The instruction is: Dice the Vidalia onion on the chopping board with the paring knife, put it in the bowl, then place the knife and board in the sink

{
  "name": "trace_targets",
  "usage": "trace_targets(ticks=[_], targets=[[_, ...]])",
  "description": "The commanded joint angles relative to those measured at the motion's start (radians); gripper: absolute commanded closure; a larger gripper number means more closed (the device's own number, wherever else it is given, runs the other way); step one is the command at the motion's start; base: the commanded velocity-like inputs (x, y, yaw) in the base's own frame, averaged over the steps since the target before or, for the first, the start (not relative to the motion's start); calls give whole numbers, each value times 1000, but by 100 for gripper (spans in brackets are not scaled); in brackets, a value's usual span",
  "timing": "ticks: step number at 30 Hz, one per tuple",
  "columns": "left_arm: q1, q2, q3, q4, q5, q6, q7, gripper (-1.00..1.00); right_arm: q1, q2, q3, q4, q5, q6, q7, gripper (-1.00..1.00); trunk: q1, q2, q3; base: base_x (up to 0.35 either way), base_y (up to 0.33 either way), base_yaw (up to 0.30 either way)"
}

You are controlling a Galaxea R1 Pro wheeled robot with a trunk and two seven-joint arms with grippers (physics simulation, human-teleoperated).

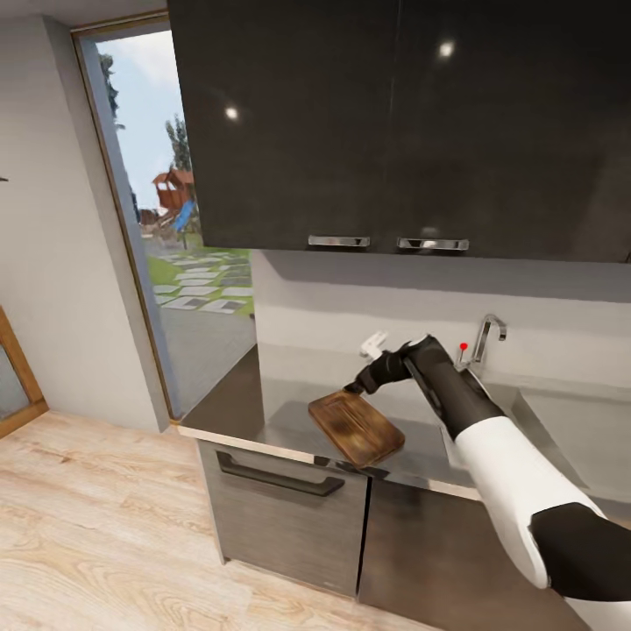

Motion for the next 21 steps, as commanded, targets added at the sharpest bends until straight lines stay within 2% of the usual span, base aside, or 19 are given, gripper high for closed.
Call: trace_targets(ticks=[1,3,7,14,21], targets=[[0,-1,1,6,0,-2,1,-100,0,-3,2,-5,12,-5,45,-100,0,-1,0,0,0,0],[0,-2,2,12,1,-2,1,-100,0,-5,2,-7,13,-18,87,-100,0,-1,0,9,0,0],[0,-2,3,16,4,-2,3,-100,0,-4,2,-8,12,-27,112,-100,0,-1,0,119,0,0],[0,1,5,17,7,-3,3,-100,0,6,7,1,10,-29,117,-100,0,-1,0,284,0,0],[0,2,4,18,6,-4,3,-100,0,1,9,3,10,-29,118,-100,0,-1,0,302,0,0]])
